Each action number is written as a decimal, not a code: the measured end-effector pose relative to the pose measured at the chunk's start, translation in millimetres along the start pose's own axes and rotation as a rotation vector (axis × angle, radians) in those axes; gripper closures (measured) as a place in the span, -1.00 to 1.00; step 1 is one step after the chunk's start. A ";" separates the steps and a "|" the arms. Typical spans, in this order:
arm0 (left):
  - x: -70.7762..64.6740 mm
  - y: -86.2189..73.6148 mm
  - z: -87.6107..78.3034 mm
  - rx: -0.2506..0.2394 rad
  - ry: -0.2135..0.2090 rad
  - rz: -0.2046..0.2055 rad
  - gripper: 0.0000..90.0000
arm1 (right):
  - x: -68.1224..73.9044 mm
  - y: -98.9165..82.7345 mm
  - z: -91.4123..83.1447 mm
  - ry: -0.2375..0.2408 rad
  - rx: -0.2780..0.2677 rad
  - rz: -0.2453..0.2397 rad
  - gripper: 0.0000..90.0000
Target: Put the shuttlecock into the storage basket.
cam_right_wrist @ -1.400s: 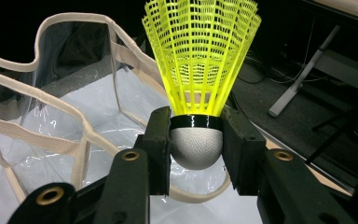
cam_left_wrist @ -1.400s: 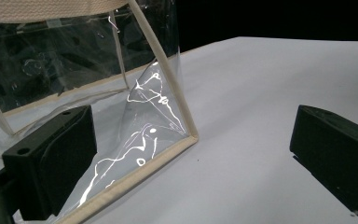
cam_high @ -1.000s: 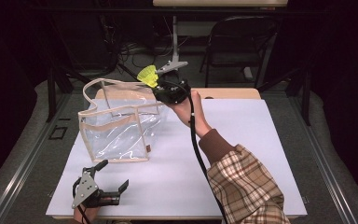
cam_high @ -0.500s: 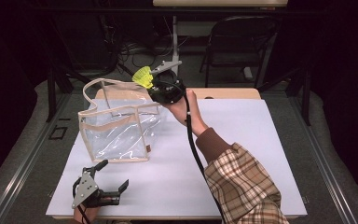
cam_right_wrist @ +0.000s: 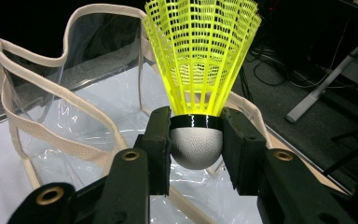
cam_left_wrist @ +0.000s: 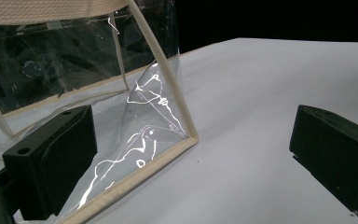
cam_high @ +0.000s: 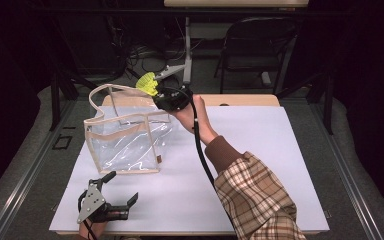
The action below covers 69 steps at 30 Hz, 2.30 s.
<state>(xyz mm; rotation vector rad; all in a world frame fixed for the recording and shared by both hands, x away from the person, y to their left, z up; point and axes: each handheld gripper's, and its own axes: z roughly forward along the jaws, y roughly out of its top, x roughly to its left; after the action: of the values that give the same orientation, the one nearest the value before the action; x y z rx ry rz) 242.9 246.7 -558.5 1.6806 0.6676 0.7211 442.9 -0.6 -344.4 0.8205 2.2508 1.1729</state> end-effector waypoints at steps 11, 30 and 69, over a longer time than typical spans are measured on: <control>0.1 0.0 0.4 -0.001 -0.003 0.001 -0.98 | 2.0 1.6 5.9 0.007 0.020 -0.012 0.45; 0.1 0.1 0.1 -0.003 -0.001 0.003 -0.98 | 0.4 1.3 12.9 0.021 0.050 -0.018 0.45; -0.1 0.5 -0.1 -0.003 -0.003 0.003 -0.98 | 0.1 2.0 28.4 0.071 0.148 -0.072 0.45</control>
<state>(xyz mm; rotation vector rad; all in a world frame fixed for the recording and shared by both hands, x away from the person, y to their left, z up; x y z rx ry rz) 242.8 246.5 -558.0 1.6805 0.6612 0.7213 461.6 16.3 -357.5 0.7563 2.4282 1.0272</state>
